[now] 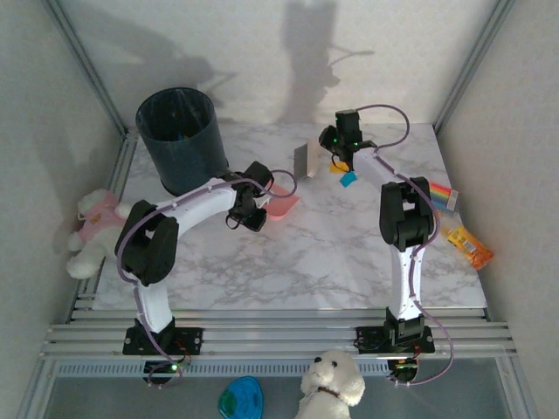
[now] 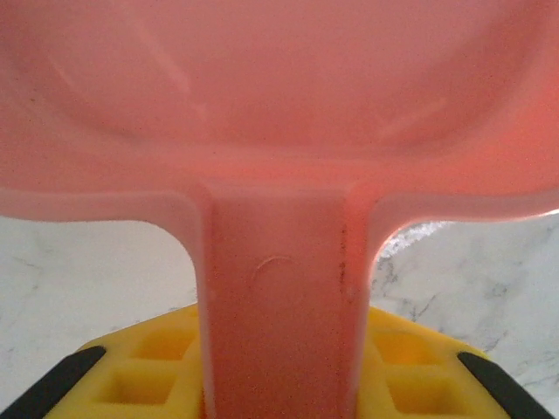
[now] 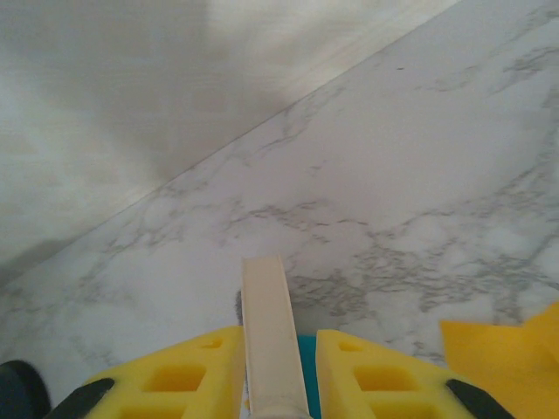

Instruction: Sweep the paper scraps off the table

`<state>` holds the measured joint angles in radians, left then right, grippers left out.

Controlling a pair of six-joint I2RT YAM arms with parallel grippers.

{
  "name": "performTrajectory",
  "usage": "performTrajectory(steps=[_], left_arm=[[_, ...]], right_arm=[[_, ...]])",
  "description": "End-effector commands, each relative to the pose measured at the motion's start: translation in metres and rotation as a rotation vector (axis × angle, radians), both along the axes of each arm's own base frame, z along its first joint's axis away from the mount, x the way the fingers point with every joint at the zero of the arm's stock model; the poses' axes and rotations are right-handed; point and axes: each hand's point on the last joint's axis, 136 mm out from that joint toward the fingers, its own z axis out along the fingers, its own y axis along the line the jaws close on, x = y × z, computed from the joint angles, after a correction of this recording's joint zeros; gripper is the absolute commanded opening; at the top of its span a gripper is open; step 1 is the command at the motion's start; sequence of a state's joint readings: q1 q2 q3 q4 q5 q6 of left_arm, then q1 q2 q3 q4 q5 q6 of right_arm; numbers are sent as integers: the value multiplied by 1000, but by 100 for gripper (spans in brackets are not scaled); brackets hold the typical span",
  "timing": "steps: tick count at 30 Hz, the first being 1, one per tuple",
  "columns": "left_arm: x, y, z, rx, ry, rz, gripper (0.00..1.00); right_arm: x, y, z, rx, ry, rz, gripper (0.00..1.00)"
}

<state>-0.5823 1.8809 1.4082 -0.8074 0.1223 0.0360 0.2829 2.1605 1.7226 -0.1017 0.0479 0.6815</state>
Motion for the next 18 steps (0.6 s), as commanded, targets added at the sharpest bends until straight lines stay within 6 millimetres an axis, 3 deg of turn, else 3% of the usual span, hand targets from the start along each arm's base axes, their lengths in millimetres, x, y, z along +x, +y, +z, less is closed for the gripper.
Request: performTrajectory(steps=[1,12,15,18], left_arm=[[-20,-6,-12,19,66,-72,0],[-33,-21,-22,25,103,-141,0],[-36,-24,-24,30,107,-157,0],[-38,-27,-26,32,111,-170,0]], right_arm=[[-20,-33,17,-92,-3,-97,0],[-85,-74,21,-191,34,-201,0],[-96,-75,28,-178,13,-194,0],[-95,-66,48,-150,-44,-145,0]])
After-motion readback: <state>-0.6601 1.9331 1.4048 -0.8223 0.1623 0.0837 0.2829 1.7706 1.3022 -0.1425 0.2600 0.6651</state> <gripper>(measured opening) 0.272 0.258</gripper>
